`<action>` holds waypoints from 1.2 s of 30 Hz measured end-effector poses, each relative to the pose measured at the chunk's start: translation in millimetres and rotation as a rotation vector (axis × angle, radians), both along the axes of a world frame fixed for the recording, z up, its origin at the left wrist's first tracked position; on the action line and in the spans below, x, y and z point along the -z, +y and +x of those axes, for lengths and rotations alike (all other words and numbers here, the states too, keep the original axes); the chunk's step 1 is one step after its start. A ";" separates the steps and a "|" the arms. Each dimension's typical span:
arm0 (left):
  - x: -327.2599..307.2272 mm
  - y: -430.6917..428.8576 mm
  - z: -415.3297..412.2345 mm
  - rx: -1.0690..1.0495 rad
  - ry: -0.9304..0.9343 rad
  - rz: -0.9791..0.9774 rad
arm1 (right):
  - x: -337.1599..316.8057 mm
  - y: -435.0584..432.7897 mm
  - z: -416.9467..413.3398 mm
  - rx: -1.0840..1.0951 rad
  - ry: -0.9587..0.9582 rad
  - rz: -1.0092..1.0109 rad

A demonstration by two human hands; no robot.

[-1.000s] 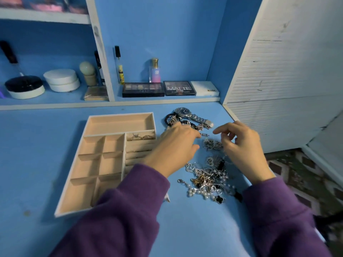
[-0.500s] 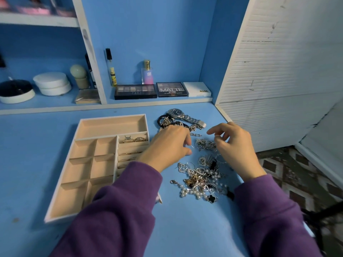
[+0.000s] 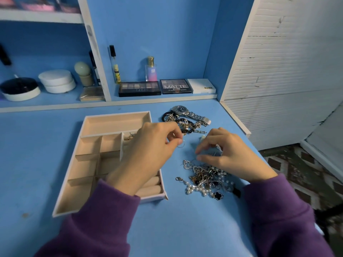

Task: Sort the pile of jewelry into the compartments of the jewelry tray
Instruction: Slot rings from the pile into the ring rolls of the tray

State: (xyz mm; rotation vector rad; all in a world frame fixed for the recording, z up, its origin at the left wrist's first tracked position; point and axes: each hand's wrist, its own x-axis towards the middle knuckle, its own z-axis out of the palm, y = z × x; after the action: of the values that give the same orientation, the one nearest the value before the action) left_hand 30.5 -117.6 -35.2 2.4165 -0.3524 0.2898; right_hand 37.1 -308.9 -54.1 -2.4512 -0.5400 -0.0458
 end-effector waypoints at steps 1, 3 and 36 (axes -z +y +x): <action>-0.1 2.1 0.0 -0.015 -0.016 -0.017 | 0.8 -0.1 0.5 -0.001 -0.013 -0.028; -0.2 4.7 0.2 -0.032 -0.040 -0.044 | 2.4 1.0 0.9 0.000 -0.034 -0.068; 4.3 6.8 -0.9 -0.041 -0.043 -0.059 | 7.4 4.6 10.4 0.100 -0.034 -0.172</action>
State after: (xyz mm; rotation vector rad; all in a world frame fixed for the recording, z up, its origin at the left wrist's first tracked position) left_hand 29.7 -110.8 -39.5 2.3650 -0.3096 0.3662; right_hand 47.5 -304.3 -61.5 -2.6484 -0.4517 -0.0851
